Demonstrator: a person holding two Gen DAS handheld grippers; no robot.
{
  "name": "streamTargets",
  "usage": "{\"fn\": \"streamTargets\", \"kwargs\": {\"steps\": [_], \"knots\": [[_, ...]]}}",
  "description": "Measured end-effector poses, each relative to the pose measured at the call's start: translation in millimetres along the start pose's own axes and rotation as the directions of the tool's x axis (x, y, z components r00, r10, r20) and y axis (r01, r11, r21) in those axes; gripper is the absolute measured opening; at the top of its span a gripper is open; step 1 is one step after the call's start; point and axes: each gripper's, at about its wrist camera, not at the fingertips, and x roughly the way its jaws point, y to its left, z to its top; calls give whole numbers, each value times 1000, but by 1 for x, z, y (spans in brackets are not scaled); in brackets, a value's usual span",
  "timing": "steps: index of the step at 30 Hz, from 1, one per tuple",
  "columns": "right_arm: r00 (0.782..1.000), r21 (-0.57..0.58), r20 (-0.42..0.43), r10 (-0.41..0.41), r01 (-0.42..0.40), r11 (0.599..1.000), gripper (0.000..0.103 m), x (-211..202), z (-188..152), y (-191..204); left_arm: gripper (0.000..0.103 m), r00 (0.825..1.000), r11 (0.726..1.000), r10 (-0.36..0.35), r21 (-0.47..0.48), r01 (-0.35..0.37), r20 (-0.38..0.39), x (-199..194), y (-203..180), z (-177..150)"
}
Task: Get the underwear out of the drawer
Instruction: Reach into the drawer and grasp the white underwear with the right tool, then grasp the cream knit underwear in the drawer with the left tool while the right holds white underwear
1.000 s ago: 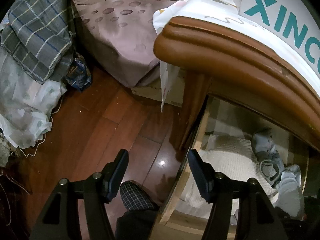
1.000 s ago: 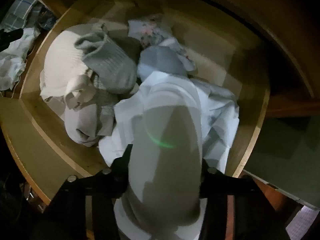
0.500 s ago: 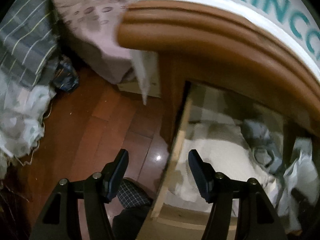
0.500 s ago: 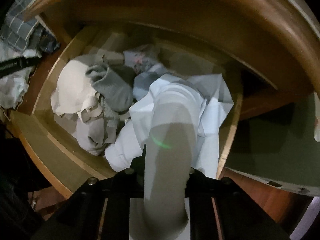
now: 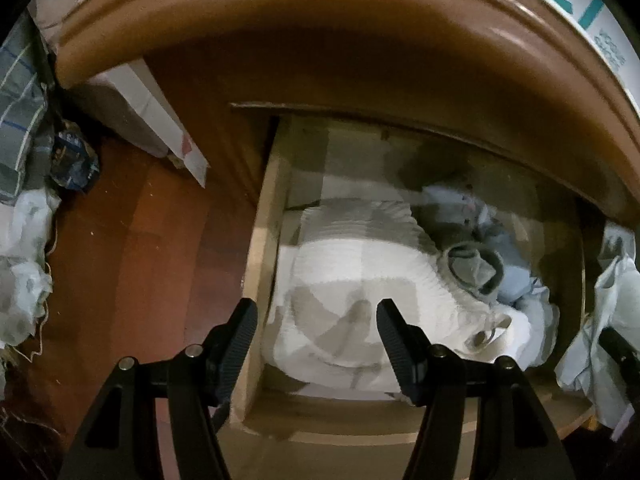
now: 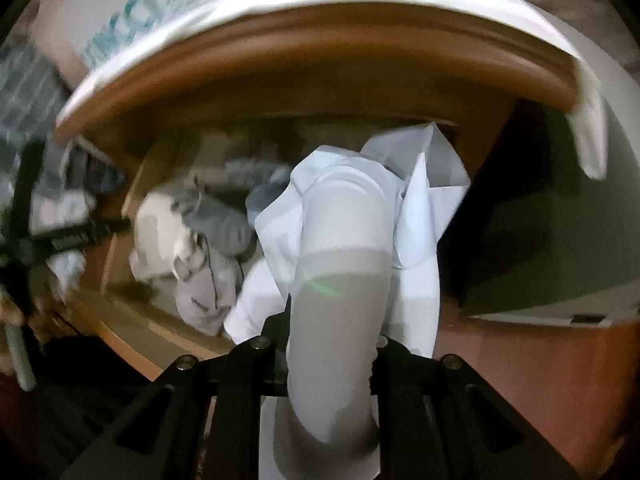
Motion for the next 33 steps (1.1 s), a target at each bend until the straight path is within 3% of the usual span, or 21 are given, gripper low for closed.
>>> {"fn": "streamTargets", "kwargs": {"steps": [6,11,15,19,25,28,31,33], "knots": [[995,99,87,38,-46,994,14,-5,-3,-16,64,999,999,-17,-28,16,-39,12,-6,4],[992,92,126,16,-27,995,14,-11,-4,-16,64,1000,1000,17,-21,-17,-4,13,-13,9],[992,75,127,23,-33,997,14,-12,-5,-15,64,999,992,-39,-124,38,-3,20,-11,10],[992,59,120,37,-45,997,14,-10,-5,-13,68,993,942,-119,-314,115,6,31,1,8],[991,45,118,60,-65,997,14,-11,-6,-11,73,995,902,-74,-421,96,67,33,-1,5],[990,43,122,66,-71,997,14,-12,-6,-11,78,996,862,-81,-498,94,48,41,2,-2],[989,40,126,72,-78,996,14,-14,-6,-13,83,993,806,-109,-582,110,37,48,10,-9],[989,40,125,78,-84,996,14,-15,-6,-14,84,992,804,-119,-584,114,30,50,10,-6]]}}
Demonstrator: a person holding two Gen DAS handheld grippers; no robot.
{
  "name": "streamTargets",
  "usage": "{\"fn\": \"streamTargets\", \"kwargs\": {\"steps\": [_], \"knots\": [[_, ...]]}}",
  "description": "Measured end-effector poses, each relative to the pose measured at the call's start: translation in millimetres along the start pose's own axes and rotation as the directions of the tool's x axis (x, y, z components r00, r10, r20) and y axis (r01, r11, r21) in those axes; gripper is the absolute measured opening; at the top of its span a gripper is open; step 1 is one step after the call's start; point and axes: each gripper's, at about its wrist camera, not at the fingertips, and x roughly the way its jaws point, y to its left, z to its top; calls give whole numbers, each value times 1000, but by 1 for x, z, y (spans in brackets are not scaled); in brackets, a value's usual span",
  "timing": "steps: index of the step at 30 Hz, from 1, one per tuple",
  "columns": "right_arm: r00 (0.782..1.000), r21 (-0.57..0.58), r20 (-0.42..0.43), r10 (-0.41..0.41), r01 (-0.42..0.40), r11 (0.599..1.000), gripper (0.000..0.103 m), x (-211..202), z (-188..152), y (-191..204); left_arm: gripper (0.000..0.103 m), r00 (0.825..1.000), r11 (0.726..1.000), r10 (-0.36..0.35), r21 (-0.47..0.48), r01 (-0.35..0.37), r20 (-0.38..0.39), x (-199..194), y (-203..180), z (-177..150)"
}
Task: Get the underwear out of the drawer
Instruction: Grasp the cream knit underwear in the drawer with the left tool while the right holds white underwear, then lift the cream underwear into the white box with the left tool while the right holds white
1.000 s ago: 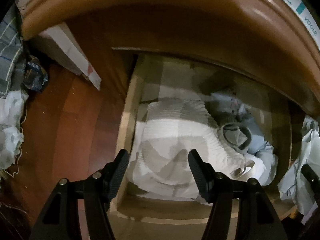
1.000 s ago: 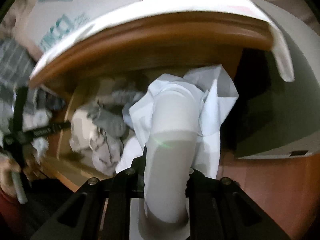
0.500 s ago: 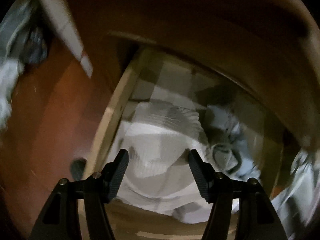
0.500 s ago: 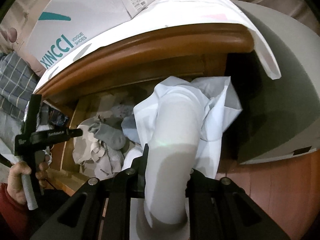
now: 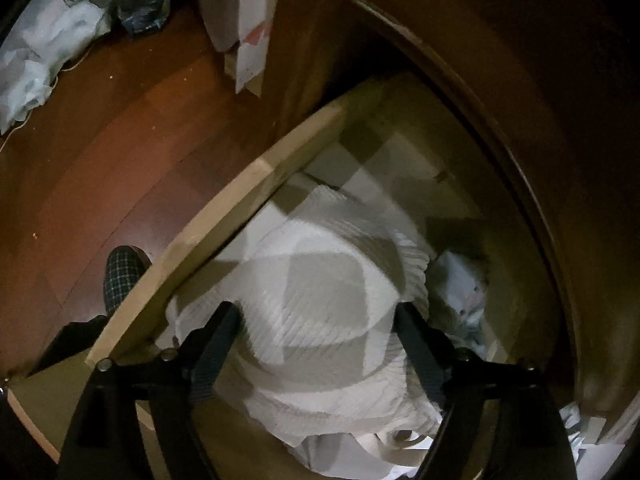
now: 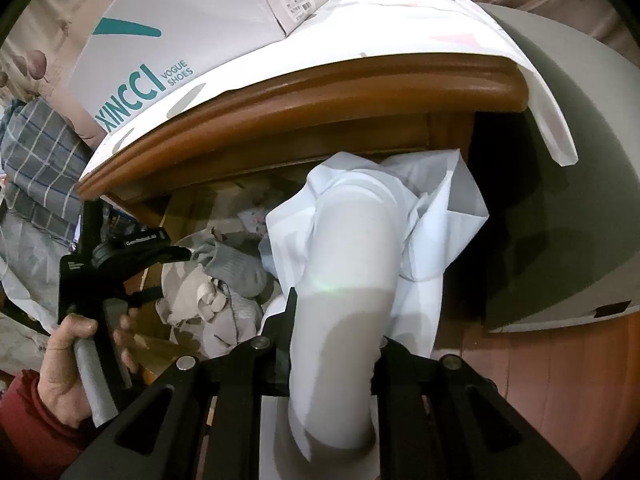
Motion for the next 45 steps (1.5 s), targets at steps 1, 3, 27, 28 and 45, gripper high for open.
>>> {"fn": "streamTargets", "kwargs": {"steps": [1,3,27,28,45], "knots": [[1000,0,1,2,-2,1000,14,-1,0,0,86,1000,1000,9,8,-9,-5,2,-2,0],[1000,0,6,4,-4,1000,14,-2,0,-2,88,1000,1000,9,4,-9,-19,5,-2,0],[1000,24,-1,14,-14,1000,15,-2,2,-4,30,991,990,24,143,-4,-135,18,-8,-1],[1000,22,0,14,-14,1000,15,-2,2,-4,29,991,989,18,150,2,-134,12,-10,-8],[997,-46,34,-76,78,996,15,-2,2,7,29,999,920,-25,393,12,29,-80,-2,-27]]}}
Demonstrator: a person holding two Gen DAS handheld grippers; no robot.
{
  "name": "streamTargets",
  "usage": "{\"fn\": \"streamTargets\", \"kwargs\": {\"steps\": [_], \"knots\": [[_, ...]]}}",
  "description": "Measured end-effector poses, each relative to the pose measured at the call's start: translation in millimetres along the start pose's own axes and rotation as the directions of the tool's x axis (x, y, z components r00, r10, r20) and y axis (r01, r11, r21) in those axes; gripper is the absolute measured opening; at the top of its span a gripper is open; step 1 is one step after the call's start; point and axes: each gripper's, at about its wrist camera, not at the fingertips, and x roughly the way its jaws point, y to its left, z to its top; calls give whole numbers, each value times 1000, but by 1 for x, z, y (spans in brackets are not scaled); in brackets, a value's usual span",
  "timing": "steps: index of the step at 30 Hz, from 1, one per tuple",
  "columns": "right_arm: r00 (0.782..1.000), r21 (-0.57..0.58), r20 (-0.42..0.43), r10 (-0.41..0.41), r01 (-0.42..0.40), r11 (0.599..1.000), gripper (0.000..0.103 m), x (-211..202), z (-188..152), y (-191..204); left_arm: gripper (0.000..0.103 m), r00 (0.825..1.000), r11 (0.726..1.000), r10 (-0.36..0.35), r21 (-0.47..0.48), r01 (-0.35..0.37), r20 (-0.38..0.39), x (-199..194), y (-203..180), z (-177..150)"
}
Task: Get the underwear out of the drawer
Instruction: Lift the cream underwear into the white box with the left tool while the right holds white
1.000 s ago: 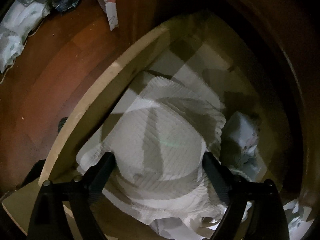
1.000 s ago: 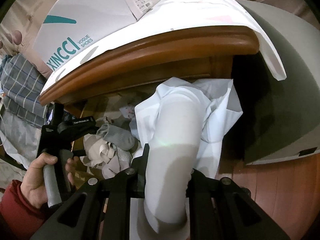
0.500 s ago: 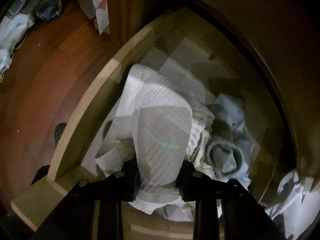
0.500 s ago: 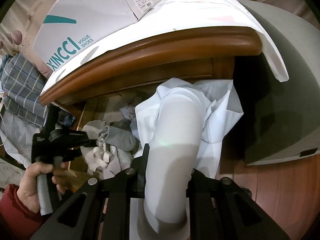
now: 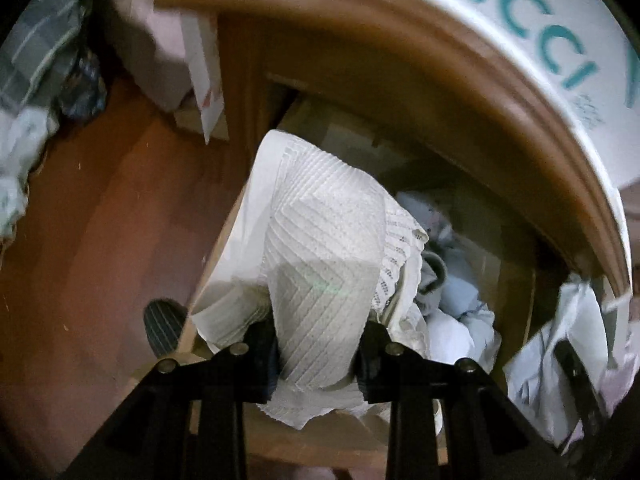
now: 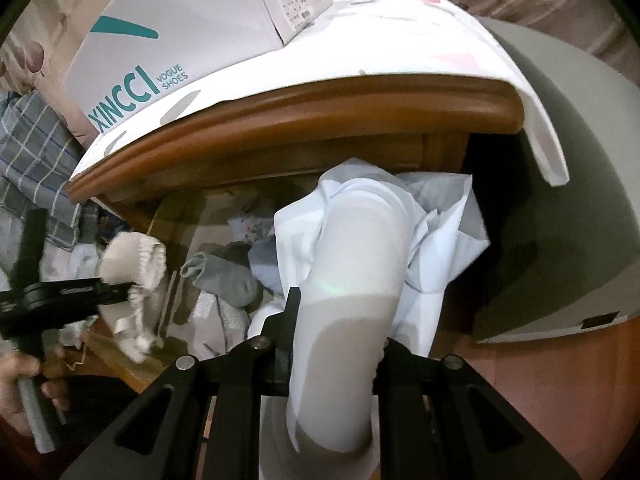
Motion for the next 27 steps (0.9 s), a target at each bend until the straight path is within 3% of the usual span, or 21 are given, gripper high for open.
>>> {"fn": "streamTargets", "kwargs": {"steps": [9,19,27], "knots": [[999,-5,-13,-44,44,999,14,7,0,3,29,992,973,25,225,-52,121,-57,-15,-1],[998,16,-27,-56,56,998,14,12,-2,1,29,980,940,-28,338,-42,199,-138,-10,-4],[998,13,-36,-52,53,999,15,13,-1,2,29,932,900,-90,429,-75,351,-227,-32,14]]}}
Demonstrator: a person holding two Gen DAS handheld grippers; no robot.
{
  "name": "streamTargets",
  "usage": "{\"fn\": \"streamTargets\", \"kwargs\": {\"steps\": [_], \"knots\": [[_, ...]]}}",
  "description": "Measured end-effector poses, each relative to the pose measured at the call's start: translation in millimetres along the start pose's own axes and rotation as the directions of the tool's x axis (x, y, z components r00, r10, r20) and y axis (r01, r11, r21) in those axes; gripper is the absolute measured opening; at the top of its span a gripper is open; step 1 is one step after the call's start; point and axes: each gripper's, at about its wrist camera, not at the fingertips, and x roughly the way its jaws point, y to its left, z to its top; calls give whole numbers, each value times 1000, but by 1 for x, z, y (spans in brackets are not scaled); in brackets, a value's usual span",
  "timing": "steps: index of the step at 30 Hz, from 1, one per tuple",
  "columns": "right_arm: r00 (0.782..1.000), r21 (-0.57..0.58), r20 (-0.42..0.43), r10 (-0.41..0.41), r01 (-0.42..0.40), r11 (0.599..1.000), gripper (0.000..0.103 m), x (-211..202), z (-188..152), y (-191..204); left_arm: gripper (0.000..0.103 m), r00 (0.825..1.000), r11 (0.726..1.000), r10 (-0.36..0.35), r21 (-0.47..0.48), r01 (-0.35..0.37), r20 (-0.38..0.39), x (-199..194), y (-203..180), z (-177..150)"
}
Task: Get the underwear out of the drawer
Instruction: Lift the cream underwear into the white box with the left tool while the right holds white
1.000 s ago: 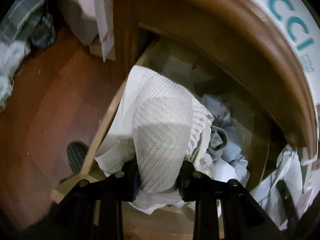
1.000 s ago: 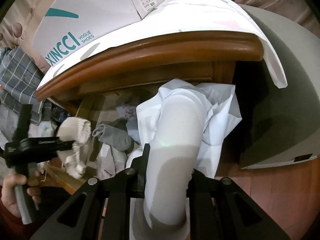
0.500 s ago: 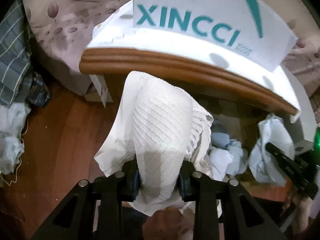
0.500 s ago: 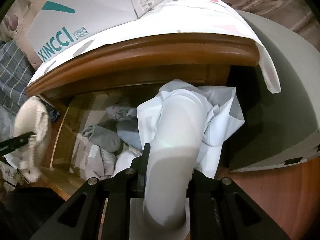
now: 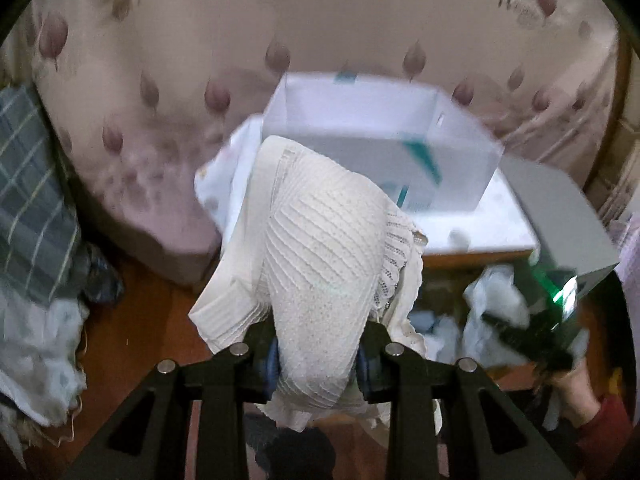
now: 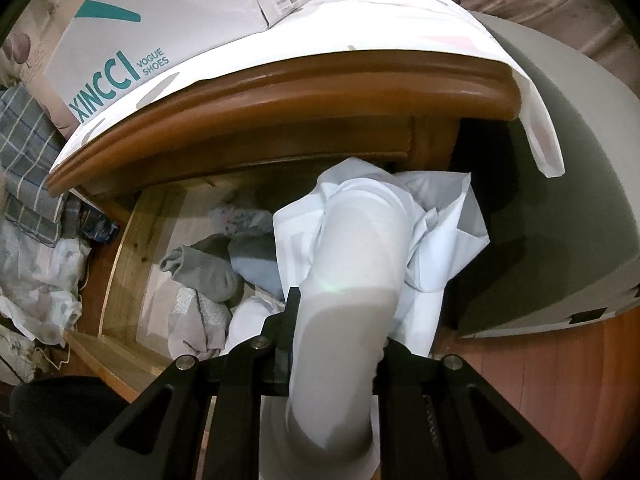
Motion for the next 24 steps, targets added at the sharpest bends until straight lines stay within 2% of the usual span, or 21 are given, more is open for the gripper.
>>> {"fn": "streamTargets", "kwargs": {"steps": [5,10,14,17,24], "knots": [[1000,-1,-4,1,-1,1000,15,0,0,0,29,995,999,0,36,-4,97,-28,-2,63],[1000,10,-10,3,-3,1000,15,0,-1,-1,30,985,992,29,116,-49,167,-24,-4,135],[1000,16,-8,10,-10,1000,15,-1,-1,-2,30,988,985,8,169,-35,157,7,-7,183],[1000,27,-9,16,-15,1000,15,-1,-1,-4,30,992,982,10,183,-34,129,39,-11,203],[1000,34,-18,18,-17,999,15,-1,-1,-7,30,1000,977,-15,214,9,26,111,-24,212]]}}
